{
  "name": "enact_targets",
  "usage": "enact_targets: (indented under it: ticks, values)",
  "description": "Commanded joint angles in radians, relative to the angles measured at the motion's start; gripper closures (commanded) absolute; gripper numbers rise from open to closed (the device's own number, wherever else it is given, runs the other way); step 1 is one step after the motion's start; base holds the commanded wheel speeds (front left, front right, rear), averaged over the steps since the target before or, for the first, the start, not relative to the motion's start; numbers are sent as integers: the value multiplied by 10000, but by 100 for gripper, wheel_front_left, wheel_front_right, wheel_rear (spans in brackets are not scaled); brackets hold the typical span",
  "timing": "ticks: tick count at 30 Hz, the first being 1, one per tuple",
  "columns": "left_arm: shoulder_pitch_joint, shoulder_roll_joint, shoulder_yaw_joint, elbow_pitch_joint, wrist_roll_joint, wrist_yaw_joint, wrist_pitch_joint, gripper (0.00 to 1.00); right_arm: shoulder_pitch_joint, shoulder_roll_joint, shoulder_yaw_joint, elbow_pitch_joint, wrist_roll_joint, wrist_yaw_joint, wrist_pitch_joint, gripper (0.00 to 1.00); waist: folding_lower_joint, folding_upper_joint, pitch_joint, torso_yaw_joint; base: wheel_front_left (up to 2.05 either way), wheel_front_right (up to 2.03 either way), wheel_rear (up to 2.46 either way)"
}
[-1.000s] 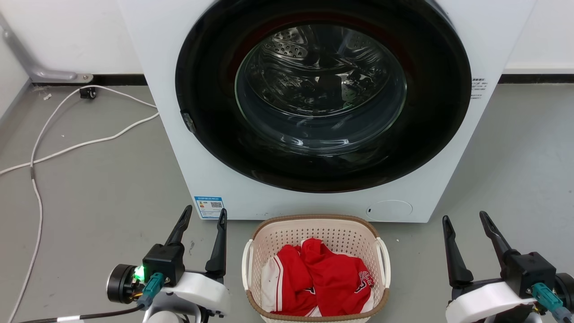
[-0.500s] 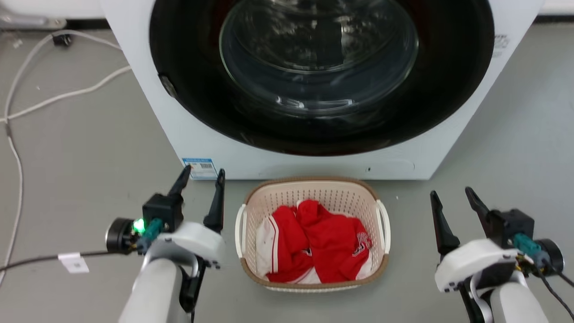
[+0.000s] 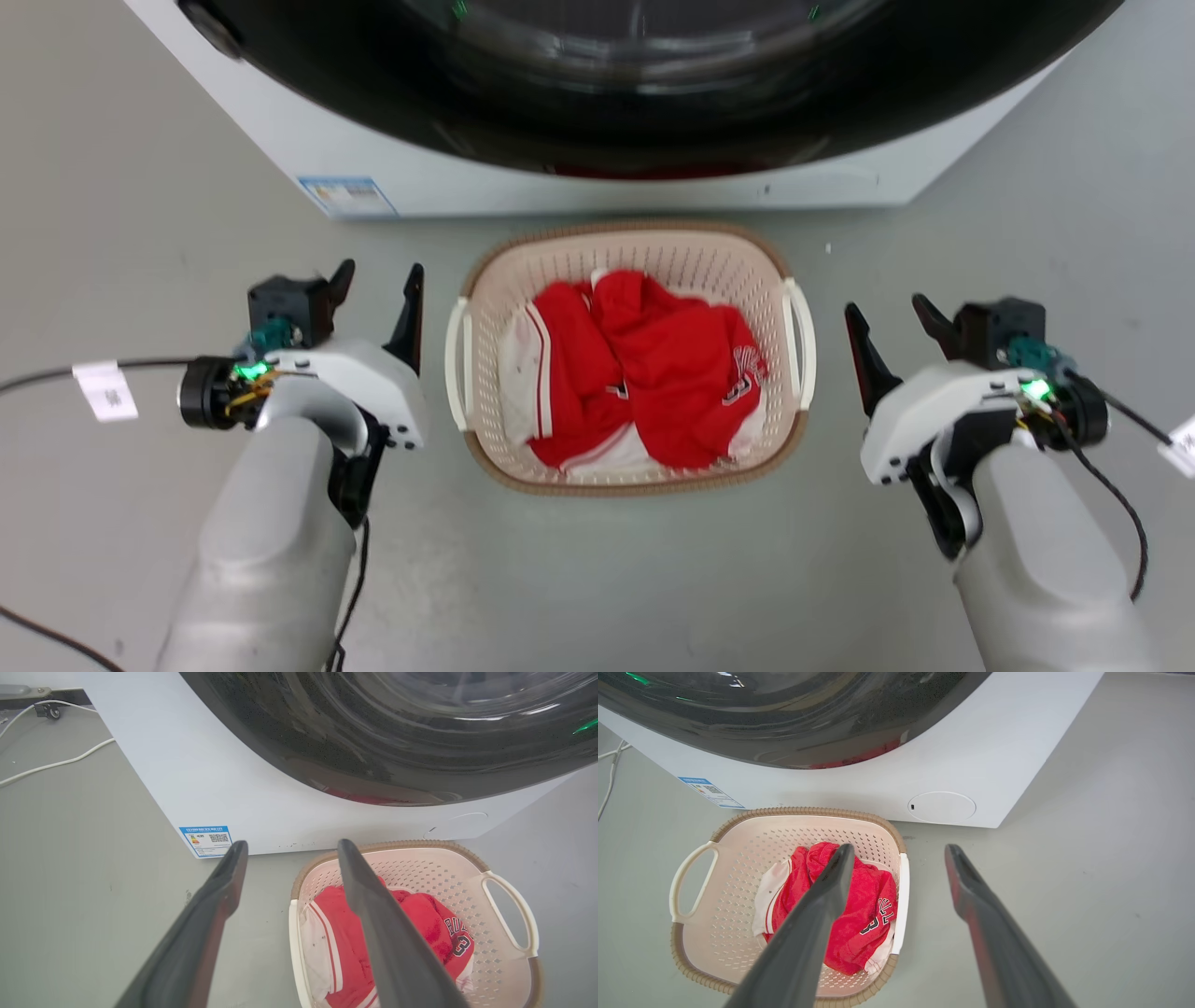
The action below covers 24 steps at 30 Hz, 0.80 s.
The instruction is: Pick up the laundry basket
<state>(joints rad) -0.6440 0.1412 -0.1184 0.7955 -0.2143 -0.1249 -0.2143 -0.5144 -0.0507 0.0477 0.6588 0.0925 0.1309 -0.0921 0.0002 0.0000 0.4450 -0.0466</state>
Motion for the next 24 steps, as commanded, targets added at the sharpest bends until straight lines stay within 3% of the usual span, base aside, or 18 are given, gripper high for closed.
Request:
enact_targets:
  ticks: [1, 13, 24]
  values:
    - [-248, 78, -49, 156, -52, -35, 37, 0, -303, 7, 60, 174, 108, -3, -58, 0, -2, 0, 756, -115, 0, 0, 0]
    - [-2114, 587, -1660, 1979, -1352, -51, 456, 0, -2617, 6, 1194, 2944, 1023, -3, -480, 0, -2, 0, 2591, -301, 0, 0, 0]
    - [-3691, 1171, -3230, 2894, -2484, -52, 1176, 0, -4575, 7, 2630, 4610, 2071, -3, -592, 0, -2, 0, 3980, -540, 0, 0, 0]
